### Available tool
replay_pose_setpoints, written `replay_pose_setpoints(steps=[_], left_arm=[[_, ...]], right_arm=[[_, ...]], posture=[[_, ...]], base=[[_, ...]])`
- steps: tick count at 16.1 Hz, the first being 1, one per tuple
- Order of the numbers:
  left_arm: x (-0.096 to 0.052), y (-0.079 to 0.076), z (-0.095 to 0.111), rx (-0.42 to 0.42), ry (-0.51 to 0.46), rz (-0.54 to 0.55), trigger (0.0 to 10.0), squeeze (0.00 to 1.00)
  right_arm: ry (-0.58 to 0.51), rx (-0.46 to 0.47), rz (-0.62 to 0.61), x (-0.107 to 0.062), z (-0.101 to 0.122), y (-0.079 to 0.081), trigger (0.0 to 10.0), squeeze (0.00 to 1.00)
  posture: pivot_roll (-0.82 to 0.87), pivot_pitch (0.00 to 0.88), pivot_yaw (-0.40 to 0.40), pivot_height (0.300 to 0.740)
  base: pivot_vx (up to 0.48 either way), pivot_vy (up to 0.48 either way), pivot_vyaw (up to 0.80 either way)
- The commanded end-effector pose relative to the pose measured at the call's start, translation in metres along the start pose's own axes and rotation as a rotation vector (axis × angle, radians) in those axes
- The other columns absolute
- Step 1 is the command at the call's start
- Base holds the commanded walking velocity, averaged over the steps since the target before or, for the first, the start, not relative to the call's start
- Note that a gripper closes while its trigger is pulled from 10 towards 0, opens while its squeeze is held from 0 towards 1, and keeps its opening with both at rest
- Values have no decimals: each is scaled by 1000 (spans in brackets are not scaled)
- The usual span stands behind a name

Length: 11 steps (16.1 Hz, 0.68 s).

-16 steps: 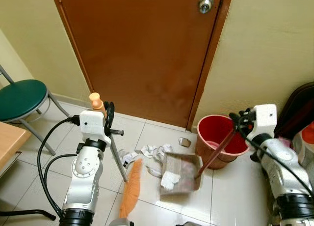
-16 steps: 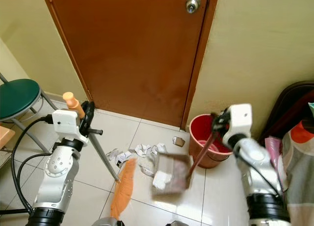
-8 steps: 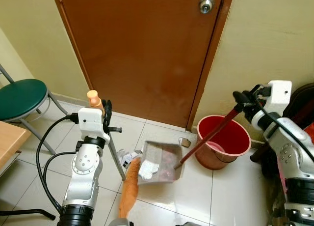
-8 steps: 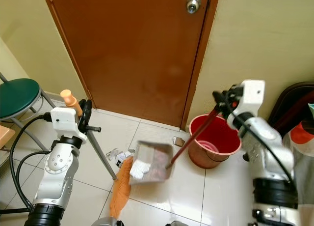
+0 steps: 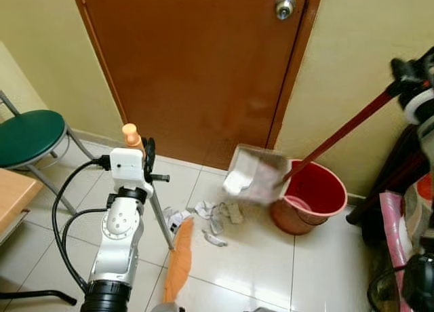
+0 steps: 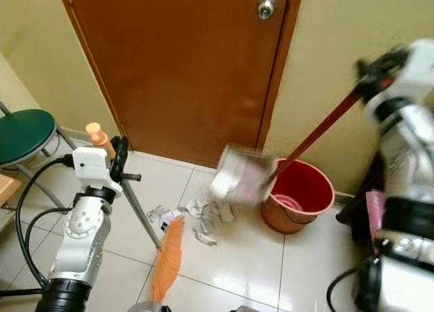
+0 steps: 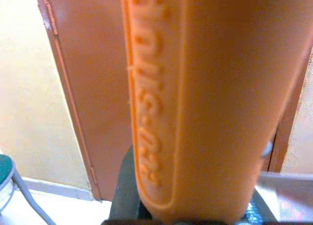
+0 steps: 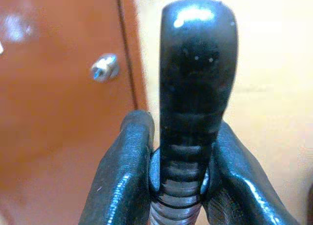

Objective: Sweep floor

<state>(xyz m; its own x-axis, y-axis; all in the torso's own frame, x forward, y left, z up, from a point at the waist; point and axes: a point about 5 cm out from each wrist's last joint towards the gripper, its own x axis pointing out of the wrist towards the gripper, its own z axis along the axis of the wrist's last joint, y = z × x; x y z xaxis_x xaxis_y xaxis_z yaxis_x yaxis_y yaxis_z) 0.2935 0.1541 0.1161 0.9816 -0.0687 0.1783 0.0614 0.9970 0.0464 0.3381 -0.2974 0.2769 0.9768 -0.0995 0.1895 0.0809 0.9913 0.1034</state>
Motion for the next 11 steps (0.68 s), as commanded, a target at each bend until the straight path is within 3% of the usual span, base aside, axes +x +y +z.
replay_pose_setpoints(steps=[1, 7, 11], left_arm=[[1, 0, 4, 2, -27, -1, 10000, 0], [2, -1, 3, 2, -25, -5, 10000, 0], [0, -1, 1, 1, -16, -8, 10000, 0]], right_arm=[[-94, 13, -37, 2, 22, -8, 10000, 0], [-238, -71, -163, 5, 56, -37, 10000, 0], [-312, -217, -273, -4, 70, -63, 10000, 0]], posture=[[-74, 0, -5, 740], [-76, 0, -4, 740], [-78, 0, 1, 740]], base=[[0, 0, 0], [0, 0, 0], [0, 0, 0]])
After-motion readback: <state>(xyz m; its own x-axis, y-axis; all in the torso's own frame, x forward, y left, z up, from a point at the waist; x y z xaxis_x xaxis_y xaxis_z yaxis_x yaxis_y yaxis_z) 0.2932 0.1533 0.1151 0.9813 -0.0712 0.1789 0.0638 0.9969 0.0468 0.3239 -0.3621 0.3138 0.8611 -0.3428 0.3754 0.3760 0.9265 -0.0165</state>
